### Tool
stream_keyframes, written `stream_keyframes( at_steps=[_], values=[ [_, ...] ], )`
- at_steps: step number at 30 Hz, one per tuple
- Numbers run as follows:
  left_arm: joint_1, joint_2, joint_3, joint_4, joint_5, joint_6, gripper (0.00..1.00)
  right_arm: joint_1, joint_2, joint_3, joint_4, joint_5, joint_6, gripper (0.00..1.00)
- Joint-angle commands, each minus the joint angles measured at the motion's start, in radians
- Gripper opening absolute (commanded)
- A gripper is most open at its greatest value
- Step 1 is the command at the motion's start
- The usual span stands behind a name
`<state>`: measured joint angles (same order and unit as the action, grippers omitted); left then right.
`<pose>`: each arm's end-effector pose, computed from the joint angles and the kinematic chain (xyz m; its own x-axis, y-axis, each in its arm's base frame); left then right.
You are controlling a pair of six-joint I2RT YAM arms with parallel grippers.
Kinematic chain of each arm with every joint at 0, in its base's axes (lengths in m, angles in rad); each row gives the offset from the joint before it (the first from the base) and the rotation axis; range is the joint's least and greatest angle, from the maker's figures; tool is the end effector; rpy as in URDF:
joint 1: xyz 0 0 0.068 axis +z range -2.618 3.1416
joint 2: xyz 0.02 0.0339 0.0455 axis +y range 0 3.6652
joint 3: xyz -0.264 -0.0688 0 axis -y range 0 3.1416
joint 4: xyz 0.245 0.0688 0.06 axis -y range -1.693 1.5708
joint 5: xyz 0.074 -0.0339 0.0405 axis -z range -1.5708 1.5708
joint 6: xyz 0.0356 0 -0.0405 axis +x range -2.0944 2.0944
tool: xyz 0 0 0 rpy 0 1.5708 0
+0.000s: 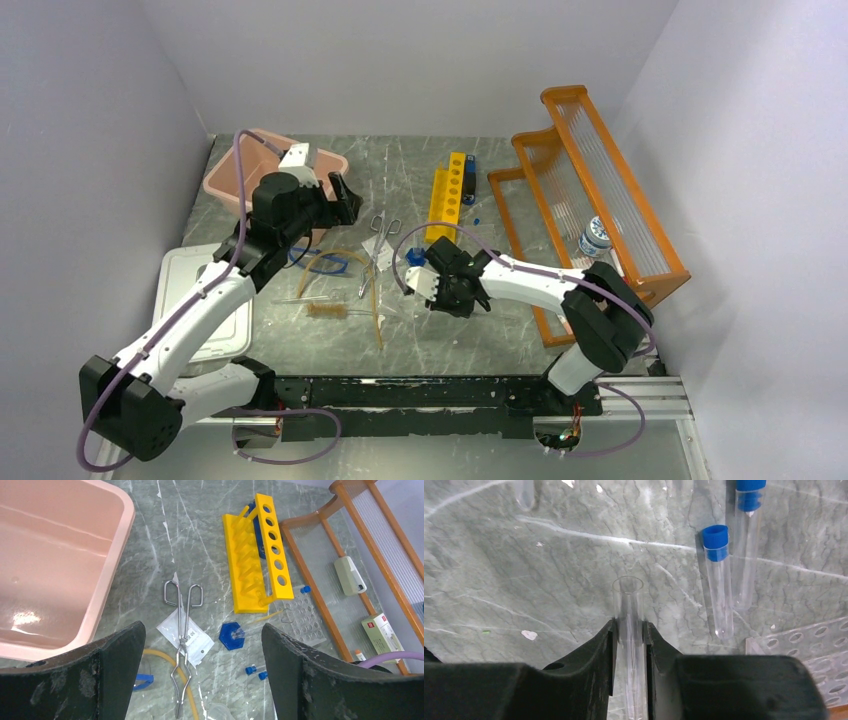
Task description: Organize the chemistry lab equipment
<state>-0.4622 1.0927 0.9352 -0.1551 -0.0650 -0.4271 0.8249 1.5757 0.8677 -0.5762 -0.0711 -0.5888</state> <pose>0.2285 -0.1113 0.3350 -0.4119 -0.2566 -0.8743 0.2406 0.8948 -0.3760 0.1864 0.2055 0.1587 -0.1269 -0.9536 -0.2729 -0.9821 0.1594 -0.1003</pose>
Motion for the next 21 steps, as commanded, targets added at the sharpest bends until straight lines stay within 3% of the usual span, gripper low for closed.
stream_keyframes(
  at_steps=[1, 7, 12, 18, 21],
  values=[
    [-0.005, -0.042, 0.016, -0.012, -0.042, -0.015, 0.90, -0.004, -0.060, 0.018, 0.027, -0.088, 0.040, 0.19],
    [-0.004, -0.079, -0.012, -0.012, -0.051, -0.060, 0.90, -0.064, -0.218, 0.061, 0.062, -0.223, 0.115, 0.18],
    [-0.004, -0.093, 0.013, -0.029, -0.007, 0.010, 0.90, -0.108, -0.380, 0.039, 0.201, -0.266, 0.253, 0.18],
    [-0.004, -0.087, 0.006, 0.023, 0.227, 0.063, 0.96, -0.111, -0.506, 0.032, 0.431, -0.240, 0.493, 0.18],
    [-0.003, -0.060, 0.066, -0.017, 0.278, 0.111, 0.97, -0.110, -0.513, 0.069, 0.529, -0.222, 0.628, 0.17]
  ],
)
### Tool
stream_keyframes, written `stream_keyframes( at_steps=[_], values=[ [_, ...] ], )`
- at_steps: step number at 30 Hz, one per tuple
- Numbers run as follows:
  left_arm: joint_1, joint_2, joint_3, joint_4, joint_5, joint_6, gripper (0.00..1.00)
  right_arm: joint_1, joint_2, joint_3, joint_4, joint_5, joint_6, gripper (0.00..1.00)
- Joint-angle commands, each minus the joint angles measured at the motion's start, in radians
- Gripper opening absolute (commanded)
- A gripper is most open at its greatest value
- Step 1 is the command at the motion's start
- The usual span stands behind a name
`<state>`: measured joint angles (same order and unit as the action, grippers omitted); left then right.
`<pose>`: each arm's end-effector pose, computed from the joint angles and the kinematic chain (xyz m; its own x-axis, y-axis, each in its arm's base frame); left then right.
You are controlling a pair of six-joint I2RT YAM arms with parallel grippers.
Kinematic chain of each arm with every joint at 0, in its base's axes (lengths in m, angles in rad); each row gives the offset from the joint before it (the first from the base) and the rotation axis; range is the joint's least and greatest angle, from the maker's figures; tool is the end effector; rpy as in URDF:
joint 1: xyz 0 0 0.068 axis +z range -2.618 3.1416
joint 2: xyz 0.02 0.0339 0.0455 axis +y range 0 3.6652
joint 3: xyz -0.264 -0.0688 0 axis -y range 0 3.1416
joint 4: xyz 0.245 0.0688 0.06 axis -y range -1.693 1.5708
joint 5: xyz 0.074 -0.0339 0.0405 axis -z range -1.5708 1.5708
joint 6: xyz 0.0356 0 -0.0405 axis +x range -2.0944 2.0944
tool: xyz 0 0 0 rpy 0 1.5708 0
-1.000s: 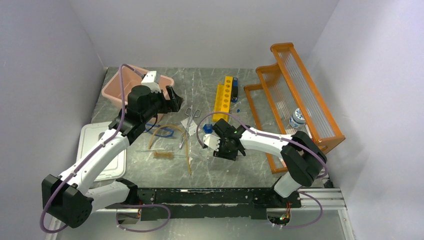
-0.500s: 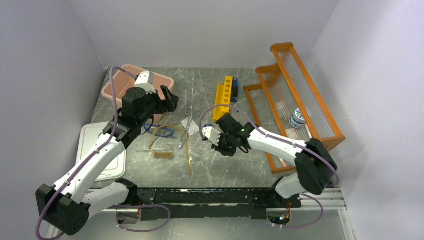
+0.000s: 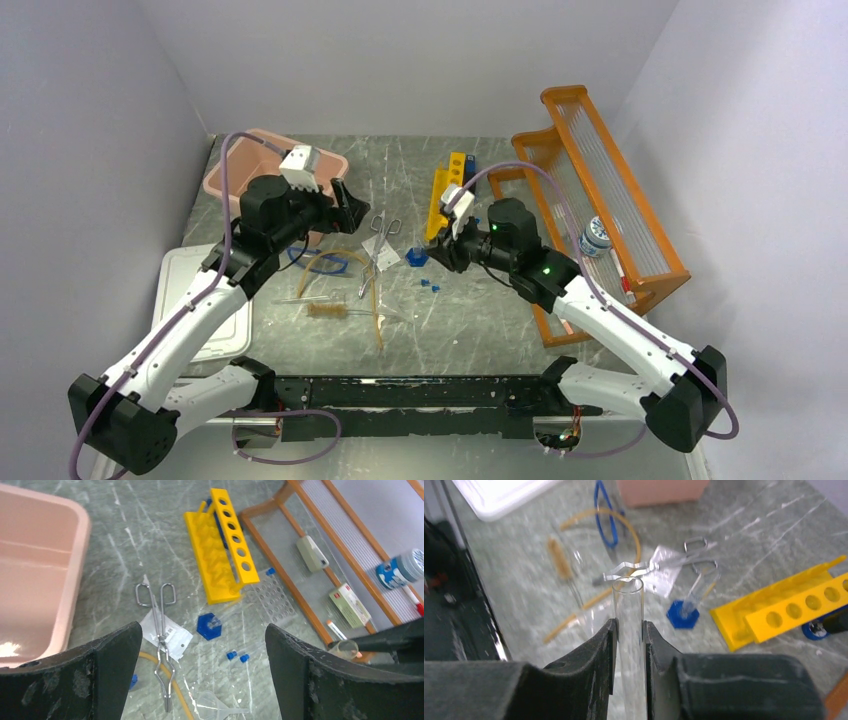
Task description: Organize the chemistry lab equipment
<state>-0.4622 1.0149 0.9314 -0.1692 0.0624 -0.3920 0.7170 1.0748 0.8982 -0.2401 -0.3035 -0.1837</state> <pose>0.2101 -0.1072 0.3497 -0.3975 -0.2280 -0.8888 0.3757 0.8433 -0.3843 0.1776 0.1689 0.3180 -0.1478 -0.3601 -0.9211 -0.8748 0.4821 -0.0481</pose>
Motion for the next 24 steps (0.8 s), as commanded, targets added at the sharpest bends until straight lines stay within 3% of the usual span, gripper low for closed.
stream_keyframes(
  at_steps=[1, 6, 9, 17, 24],
  values=[
    [-0.004, 0.024, 0.087, -0.006, 0.179, 0.091, 0.97, -0.003, -0.010, 0.048, 0.227, 0.015, 0.265, 0.17],
    [-0.003, 0.046, 0.114, 0.040, 0.462, 0.106, 0.96, -0.002, 0.021, 0.111, 0.397, 0.133, 0.434, 0.17],
    [-0.003, 0.074, 0.083, 0.145, 0.645, 0.040, 0.96, -0.003, 0.047, 0.128, 0.478, 0.166, 0.492, 0.18],
    [0.000, 0.058, -0.121, 0.648, 0.704, -0.292, 0.94, -0.034, 0.118, 0.180, 0.563, 0.178, 0.638, 0.19],
    [-0.016, 0.136, -0.074, 0.627, 0.658, -0.260, 0.85, -0.052, 0.174, 0.262, 0.529, 0.097, 0.717, 0.20]
  ],
)
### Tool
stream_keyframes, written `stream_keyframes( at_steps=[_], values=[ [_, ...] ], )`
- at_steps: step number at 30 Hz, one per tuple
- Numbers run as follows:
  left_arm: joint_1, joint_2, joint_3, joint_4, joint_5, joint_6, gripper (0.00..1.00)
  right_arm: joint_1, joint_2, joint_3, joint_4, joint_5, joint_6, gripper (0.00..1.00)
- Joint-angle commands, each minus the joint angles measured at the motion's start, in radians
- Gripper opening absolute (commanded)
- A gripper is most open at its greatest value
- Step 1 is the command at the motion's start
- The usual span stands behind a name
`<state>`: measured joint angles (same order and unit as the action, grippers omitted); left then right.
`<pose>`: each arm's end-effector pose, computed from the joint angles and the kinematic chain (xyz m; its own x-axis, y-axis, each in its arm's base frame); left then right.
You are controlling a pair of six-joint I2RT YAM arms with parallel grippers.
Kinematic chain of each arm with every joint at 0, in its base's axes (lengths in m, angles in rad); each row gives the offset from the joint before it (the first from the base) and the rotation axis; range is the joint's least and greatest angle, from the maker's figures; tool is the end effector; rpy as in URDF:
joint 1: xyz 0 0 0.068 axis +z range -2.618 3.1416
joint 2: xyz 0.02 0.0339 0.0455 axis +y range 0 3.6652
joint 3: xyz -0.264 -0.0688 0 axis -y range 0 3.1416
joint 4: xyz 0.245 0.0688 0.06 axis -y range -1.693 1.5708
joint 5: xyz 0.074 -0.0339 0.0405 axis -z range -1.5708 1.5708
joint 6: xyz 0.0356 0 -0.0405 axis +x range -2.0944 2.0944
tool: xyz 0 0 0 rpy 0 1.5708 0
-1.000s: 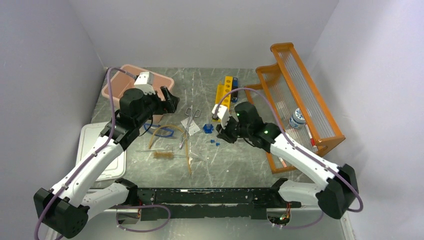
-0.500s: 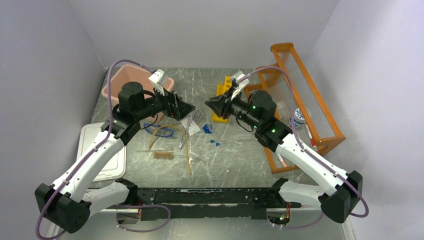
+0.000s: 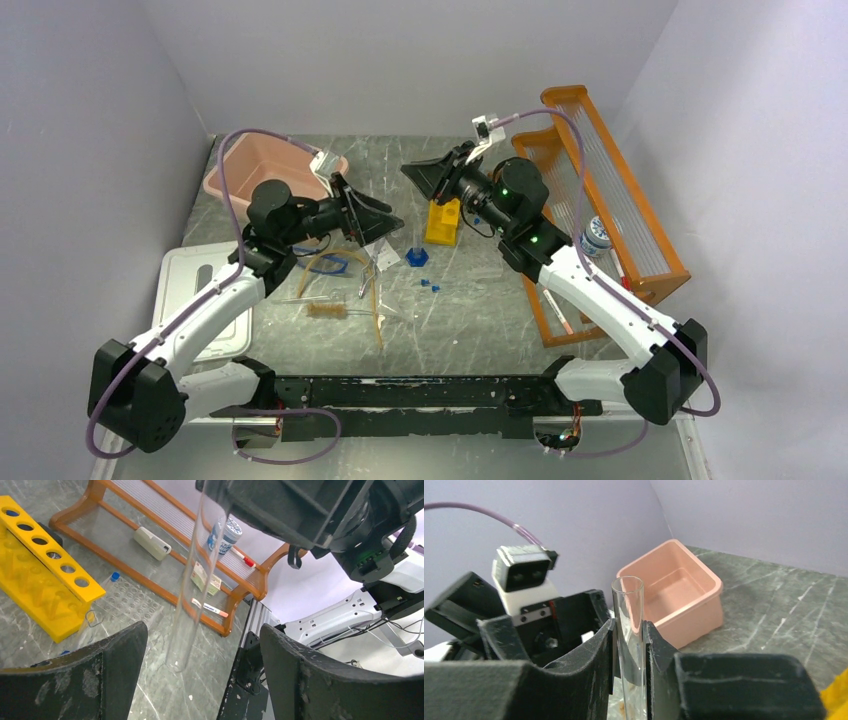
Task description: Organize the chemistry lab equipment
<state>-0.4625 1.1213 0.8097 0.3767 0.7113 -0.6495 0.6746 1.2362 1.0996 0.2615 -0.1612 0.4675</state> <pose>0.2202 -0.1358 0.3398 -0.5106 -0.2573 -0.8204 0.7687 0.2909 -0.5697 0.2248 0.1871 0.4025 -0.2470 0.3720 -0.8948 -0.7052 0.5643 0.4293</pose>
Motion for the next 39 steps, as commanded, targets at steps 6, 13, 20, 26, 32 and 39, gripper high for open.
stream_keyframes(
  at_steps=[6, 13, 20, 26, 32, 39],
  values=[
    [-0.032, 0.049, 0.074, 0.064, -0.034, 0.074, 0.67, -0.014, 0.028, 0.068, 0.027, -0.084, 0.075, 0.22],
    [-0.036, 0.048, 0.074, 0.097, -0.043, 0.135, 0.48, -0.018, 0.047, 0.075, 0.000, -0.127, 0.071, 0.24],
    [-0.036, 0.092, 0.116, 0.049, 0.016, 0.219, 0.08, -0.037, 0.099, 0.174, -0.194, -0.168, 0.091, 0.44],
    [-0.036, 0.098, 0.169, -0.065, 0.033, 0.353, 0.05, -0.095, 0.180, 0.319, -0.438, -0.193, 0.209, 0.66],
    [-0.036, 0.109, 0.196, -0.168, 0.021, 0.481, 0.05, -0.101, 0.180, 0.362, -0.524, -0.196, 0.202, 0.61],
    [-0.036, 0.132, 0.207, -0.179, 0.010, 0.514, 0.05, -0.108, 0.218, 0.440, -0.660, -0.217, 0.141, 0.41]
  ],
)
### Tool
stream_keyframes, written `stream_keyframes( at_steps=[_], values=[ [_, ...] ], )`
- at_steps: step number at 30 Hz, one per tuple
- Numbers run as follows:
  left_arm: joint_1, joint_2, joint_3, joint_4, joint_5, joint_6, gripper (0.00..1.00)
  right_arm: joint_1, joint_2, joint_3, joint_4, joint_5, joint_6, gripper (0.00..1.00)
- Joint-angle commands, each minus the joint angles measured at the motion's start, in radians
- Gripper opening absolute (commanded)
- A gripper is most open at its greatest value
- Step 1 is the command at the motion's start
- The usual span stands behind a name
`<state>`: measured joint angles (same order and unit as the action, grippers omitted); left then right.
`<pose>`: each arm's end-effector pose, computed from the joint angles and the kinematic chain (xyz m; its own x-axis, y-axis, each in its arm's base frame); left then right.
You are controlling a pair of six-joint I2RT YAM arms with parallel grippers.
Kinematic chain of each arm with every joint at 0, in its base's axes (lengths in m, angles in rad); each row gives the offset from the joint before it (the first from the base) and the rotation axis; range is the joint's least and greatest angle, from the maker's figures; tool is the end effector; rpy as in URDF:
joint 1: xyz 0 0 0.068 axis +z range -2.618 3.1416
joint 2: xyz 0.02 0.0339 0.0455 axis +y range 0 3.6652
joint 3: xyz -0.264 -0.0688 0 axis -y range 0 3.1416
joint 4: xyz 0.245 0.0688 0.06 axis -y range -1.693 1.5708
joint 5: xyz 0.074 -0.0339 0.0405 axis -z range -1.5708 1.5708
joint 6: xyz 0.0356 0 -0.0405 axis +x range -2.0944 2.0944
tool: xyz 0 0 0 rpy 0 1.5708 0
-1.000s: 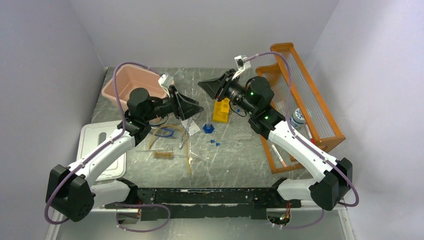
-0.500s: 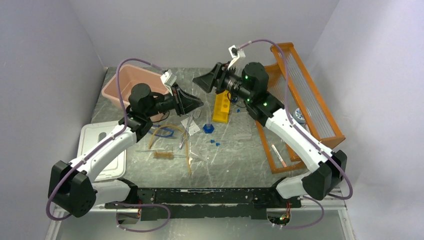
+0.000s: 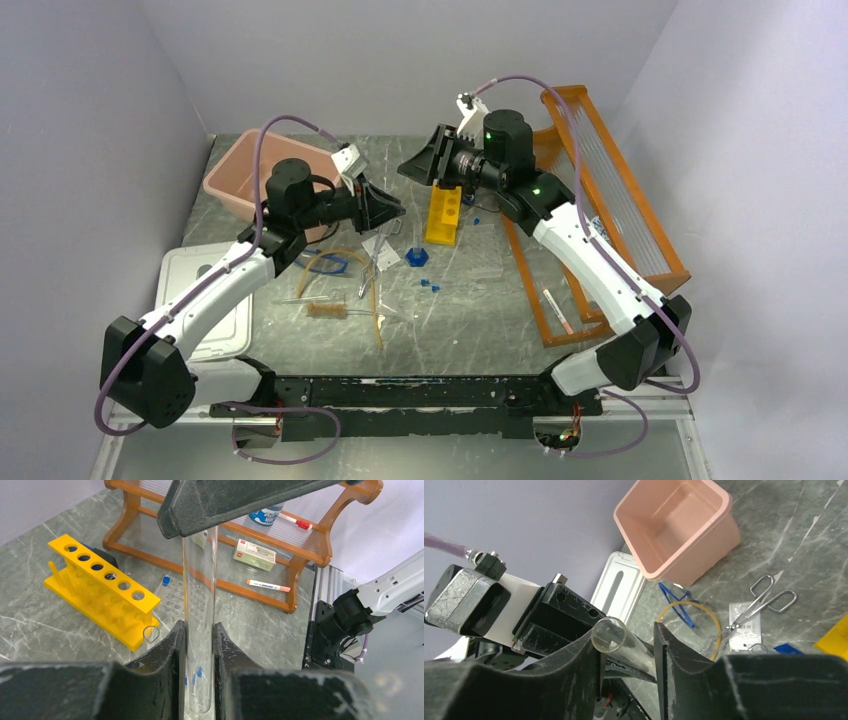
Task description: Organize the chemistry lab equipment
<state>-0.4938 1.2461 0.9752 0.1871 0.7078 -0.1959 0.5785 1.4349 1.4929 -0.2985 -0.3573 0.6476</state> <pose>0.2431 -0.1572 0.3475 -0.2534 -0.0315 -0.9668 0.8985 0.3627 -0.2473 0.2692 0.1906 0.4236 -0.6397 0.2573 -0.7243 -0.5150 0.5560 0.6524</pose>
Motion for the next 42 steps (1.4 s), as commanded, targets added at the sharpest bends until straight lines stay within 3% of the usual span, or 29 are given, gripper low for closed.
stream_keyframes(
  at_steps=[1, 6, 8, 11, 14, 17, 25, 32, 42],
  values=[
    [-0.005, 0.011, 0.044, 0.009, 0.013, 0.063, 0.05, -0.011, 0.025, 0.054, -0.101, -0.028, -0.044, 0.38],
    [-0.005, 0.029, 0.058, -0.001, -0.009, 0.069, 0.07, -0.011, 0.056, 0.101, -0.129, -0.038, -0.072, 0.21],
    [-0.005, 0.037, 0.064, -0.001, -0.048, 0.040, 0.31, -0.012, 0.060, 0.116, -0.141, 0.002, -0.097, 0.20],
    [-0.003, 0.049, 0.088, -0.053, -0.186, -0.031, 0.59, -0.022, 0.082, 0.183, -0.171, 0.095, -0.184, 0.19],
    [0.010, 0.060, 0.118, -0.155, -0.387, -0.102, 0.71, -0.038, 0.127, 0.268, -0.199, 0.213, -0.292, 0.18],
    [0.027, 0.053, 0.123, -0.209, -0.479, -0.156, 0.77, -0.067, 0.193, 0.347, -0.228, 0.344, -0.397, 0.18],
    [0.035, -0.005, 0.085, -0.237, -0.568, -0.228, 0.82, -0.152, 0.331, 0.304, 0.014, 0.598, -0.561, 0.18],
    [0.060, -0.036, 0.043, -0.182, -0.565, -0.303, 0.89, -0.169, 0.436, 0.240, 0.217, 0.637, -0.600, 0.18],
    [0.063, 0.042, 0.101, -0.159, -0.525, -0.252, 0.87, -0.178, 0.518, 0.213, 0.373, 0.645, -0.639, 0.18]
  ],
)
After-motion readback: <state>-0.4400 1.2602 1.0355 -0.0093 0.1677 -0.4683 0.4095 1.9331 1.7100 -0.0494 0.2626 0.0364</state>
